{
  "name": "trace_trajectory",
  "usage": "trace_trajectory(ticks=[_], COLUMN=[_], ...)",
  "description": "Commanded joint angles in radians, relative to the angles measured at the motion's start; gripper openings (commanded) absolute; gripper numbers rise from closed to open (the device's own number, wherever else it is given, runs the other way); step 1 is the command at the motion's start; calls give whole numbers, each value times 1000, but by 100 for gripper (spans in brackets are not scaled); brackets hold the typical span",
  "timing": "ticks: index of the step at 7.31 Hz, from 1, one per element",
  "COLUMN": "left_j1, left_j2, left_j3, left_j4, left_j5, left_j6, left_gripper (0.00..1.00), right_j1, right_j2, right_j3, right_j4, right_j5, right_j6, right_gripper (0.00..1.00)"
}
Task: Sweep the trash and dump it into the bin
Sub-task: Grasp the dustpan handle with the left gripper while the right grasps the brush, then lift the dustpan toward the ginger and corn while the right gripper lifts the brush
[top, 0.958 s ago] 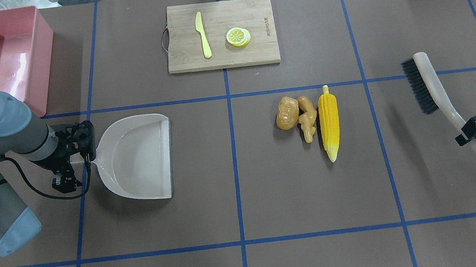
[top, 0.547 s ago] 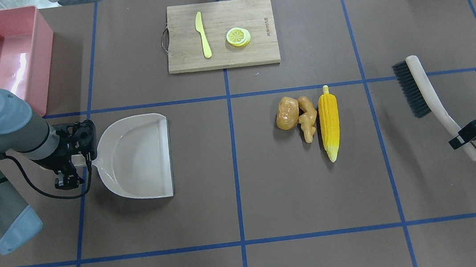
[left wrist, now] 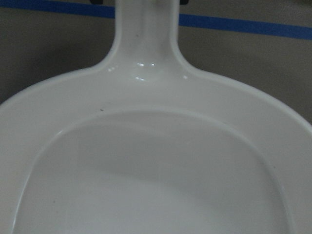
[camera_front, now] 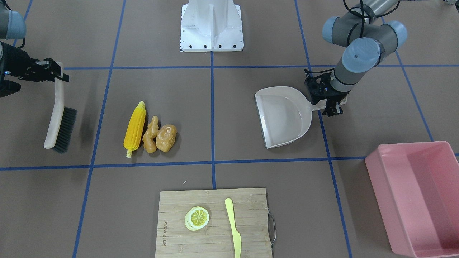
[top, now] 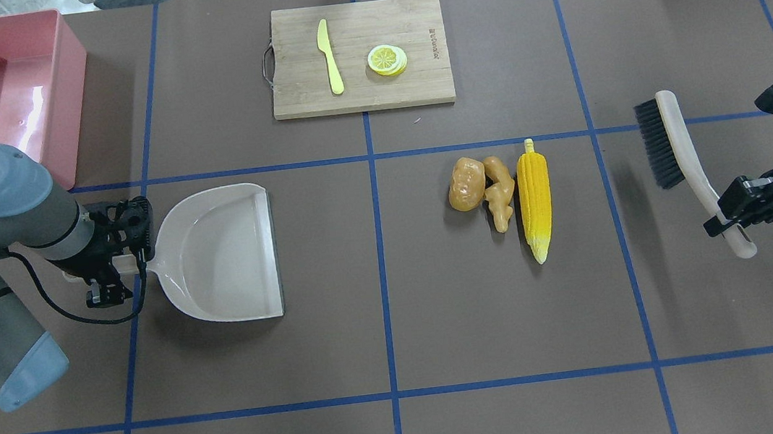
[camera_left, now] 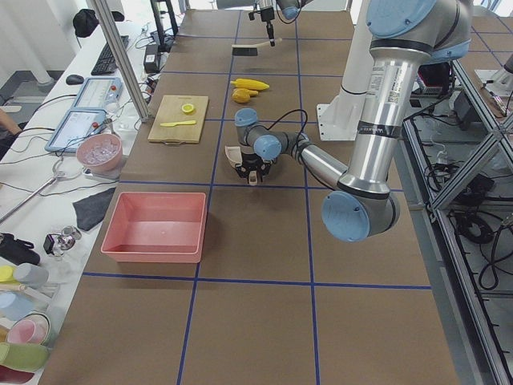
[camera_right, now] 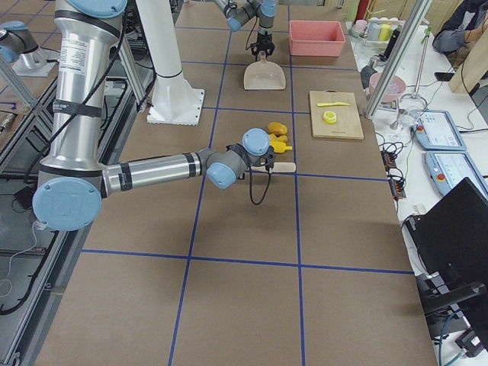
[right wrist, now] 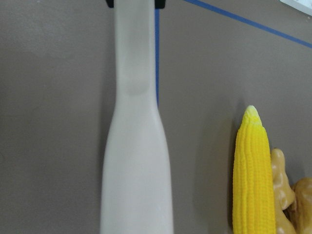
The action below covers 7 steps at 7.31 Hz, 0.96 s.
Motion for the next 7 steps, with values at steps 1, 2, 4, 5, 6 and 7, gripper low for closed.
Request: trace_trajectory(ticks=[1,2,4,5,6,7], left_j1=[-1,-7,-26,-44,-63,-73], left_j2=[1,9,16,18,18,15], left_j3=[7,4,-7,-9,-18,-53], left_j4=[0,0,3,6,21,97], left_j5=[1,0,-25,-33,-34,-34], left_j6=[1,3,3,7,54,71], left_gripper=[40,17,0,0,0,0], right_j1=[-3,-43,-126,-158,-167,-166], right_j2=[86,97,108,115,123,138], right_j3=[-22,-28,-89,-105,-111,-113], right_j4=[3,95,302,342,346,344], right_j5=[0,-23,-90,-98,-98,-92], right_j6=[134,142,289,315,317,320], right_gripper=[0,0,0,0,0,0])
